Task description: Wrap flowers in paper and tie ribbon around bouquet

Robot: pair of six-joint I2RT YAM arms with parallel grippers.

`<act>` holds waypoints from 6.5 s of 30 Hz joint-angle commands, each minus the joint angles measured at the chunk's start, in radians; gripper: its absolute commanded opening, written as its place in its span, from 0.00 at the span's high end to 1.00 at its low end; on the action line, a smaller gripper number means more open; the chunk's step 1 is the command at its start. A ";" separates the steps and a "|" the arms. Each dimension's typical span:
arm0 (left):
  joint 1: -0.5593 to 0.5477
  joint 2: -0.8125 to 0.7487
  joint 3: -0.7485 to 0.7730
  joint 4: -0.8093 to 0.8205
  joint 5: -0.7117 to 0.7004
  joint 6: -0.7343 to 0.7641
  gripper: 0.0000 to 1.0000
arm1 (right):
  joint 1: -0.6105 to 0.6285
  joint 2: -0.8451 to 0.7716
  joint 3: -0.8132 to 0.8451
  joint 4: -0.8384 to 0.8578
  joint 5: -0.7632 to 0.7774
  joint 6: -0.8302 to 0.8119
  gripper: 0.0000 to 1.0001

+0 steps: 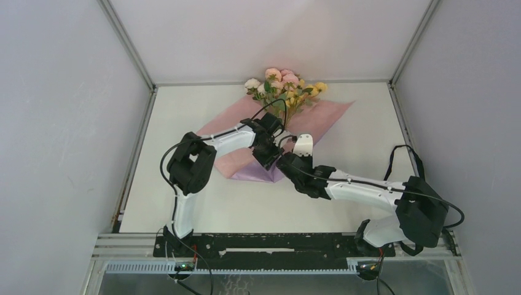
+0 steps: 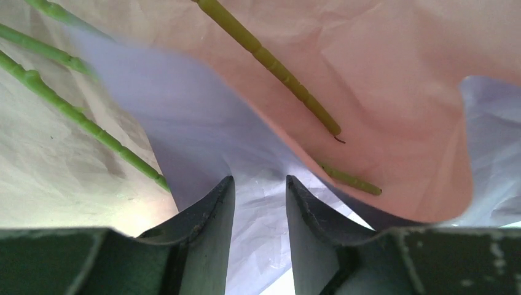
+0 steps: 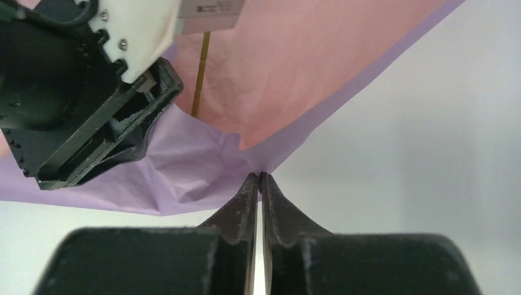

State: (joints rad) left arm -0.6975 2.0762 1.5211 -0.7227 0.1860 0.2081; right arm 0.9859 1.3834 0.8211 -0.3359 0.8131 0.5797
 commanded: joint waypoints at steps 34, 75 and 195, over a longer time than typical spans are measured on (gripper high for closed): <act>0.000 0.034 0.005 0.016 0.004 -0.003 0.58 | -0.124 0.057 -0.315 0.231 -0.263 0.809 0.84; 0.136 -0.020 0.007 0.026 0.302 -0.041 0.41 | 0.240 0.528 0.206 0.164 -0.013 -0.874 1.00; 0.341 -0.027 -0.168 0.278 0.412 -0.270 1.00 | -0.646 0.537 0.165 0.574 -1.338 0.020 0.99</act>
State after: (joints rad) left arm -0.3470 2.0846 1.3823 -0.4213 0.6083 -0.0971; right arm 0.4301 1.8664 0.9577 0.2592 -0.5671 0.5373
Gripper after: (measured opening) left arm 0.005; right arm 0.019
